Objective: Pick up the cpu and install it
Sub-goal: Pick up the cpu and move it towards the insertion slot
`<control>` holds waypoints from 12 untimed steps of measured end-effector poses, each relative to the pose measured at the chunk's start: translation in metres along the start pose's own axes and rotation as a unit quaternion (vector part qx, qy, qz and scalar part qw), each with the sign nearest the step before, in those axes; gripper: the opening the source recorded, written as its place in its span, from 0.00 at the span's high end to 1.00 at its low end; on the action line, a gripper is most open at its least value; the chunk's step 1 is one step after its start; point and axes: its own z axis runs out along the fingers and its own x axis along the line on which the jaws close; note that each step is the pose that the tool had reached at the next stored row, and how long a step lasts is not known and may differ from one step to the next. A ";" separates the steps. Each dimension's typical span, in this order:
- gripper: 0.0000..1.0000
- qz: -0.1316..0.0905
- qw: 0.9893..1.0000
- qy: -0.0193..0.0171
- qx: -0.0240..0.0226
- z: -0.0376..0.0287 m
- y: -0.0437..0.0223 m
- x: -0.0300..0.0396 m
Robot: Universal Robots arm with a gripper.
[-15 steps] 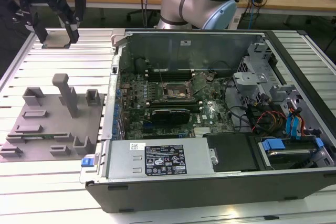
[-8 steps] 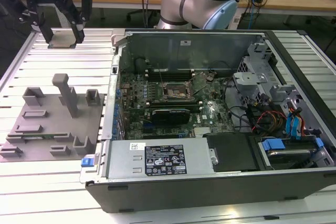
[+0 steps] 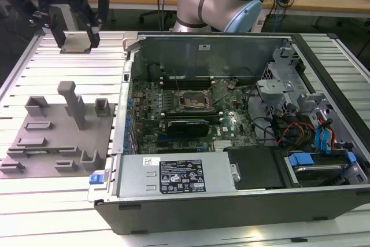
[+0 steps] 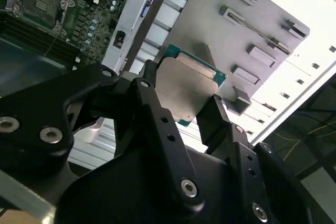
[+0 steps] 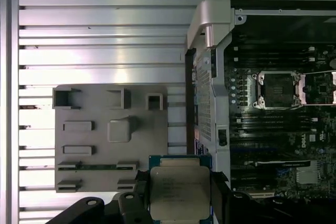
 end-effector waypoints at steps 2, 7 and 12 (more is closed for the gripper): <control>0.45 0.000 1.000 0.000 0.000 0.0001 0.0001 -0.0033; 0.45 0.000 1.000 0.000 0.000 0.0005 0.0002 -0.0129; 0.45 0.000 1.000 0.000 0.000 0.0009 0.0004 -0.0242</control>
